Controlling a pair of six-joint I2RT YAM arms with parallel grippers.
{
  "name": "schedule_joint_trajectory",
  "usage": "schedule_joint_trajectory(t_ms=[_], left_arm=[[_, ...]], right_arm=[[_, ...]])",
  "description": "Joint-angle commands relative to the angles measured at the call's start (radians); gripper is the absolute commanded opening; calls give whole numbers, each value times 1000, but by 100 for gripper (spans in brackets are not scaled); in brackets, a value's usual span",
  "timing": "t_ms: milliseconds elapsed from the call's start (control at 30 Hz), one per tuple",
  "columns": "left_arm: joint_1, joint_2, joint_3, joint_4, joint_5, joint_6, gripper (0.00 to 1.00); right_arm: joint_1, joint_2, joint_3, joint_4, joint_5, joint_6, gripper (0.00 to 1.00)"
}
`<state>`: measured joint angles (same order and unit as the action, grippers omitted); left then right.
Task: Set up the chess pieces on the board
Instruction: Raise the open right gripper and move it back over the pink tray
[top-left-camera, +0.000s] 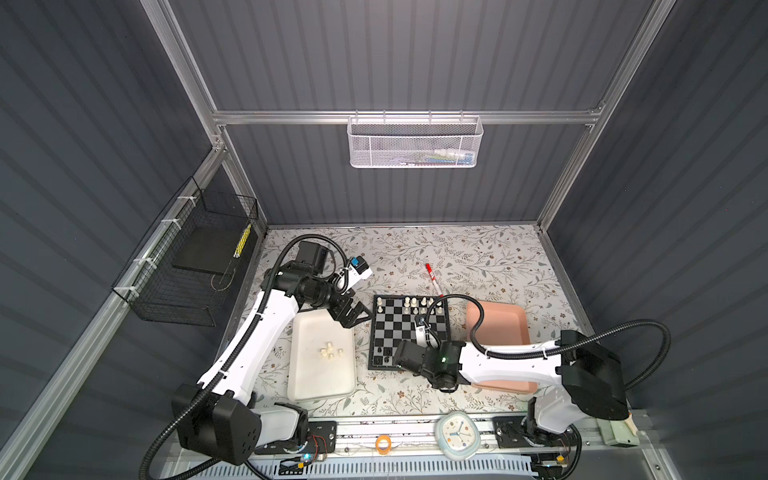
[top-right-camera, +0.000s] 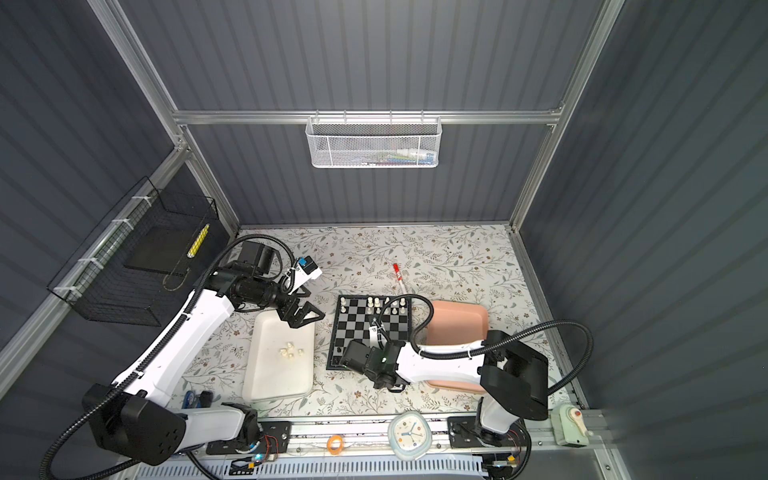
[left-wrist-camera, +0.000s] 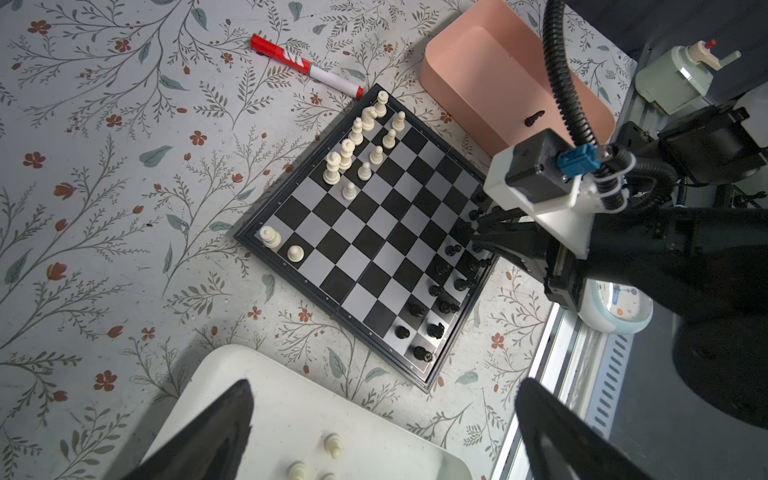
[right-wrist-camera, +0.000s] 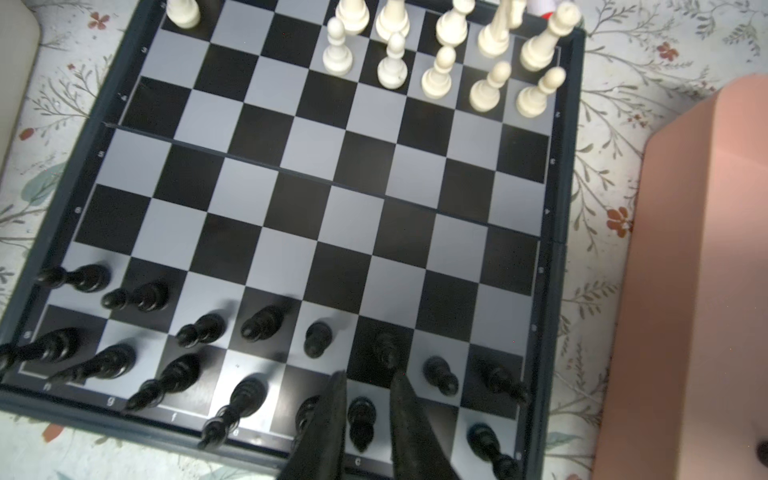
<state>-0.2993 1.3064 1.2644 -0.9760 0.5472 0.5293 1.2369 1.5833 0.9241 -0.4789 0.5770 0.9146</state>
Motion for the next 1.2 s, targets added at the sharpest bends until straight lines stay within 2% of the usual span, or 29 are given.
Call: schedule_joint_trajectory(t_ms=[0, 200, 367, 433, 600, 767, 900, 1167], left_arm=[[5, -12, 3, -28, 25, -9, 99], [4, -4, 10, -32, 35, 12, 99], [-14, 7, 39, -80, 28, 43, 99], [-29, 15, 60, -96, 16, 57, 99], [-56, 51, 110, -123, 11, 88, 100], [-76, 97, 141, -136, 1, 113, 99], [-100, 137, 191, -139, -6, 123, 99], [-154, 212, 238, -149, -20, 125, 99]], right_arm=[[3, -26, 32, -31, 39, -21, 23], [-1, -72, 102, -121, 52, -53, 23], [-49, -213, 127, -251, 51, -47, 24], [-96, -299, 110, -285, 22, -41, 24], [-290, -539, 23, -335, -97, -49, 24], [-485, -693, -41, -401, -195, -72, 24], [-604, -712, -70, -421, -287, -92, 25], [-729, -686, -135, -407, -362, -107, 25]])
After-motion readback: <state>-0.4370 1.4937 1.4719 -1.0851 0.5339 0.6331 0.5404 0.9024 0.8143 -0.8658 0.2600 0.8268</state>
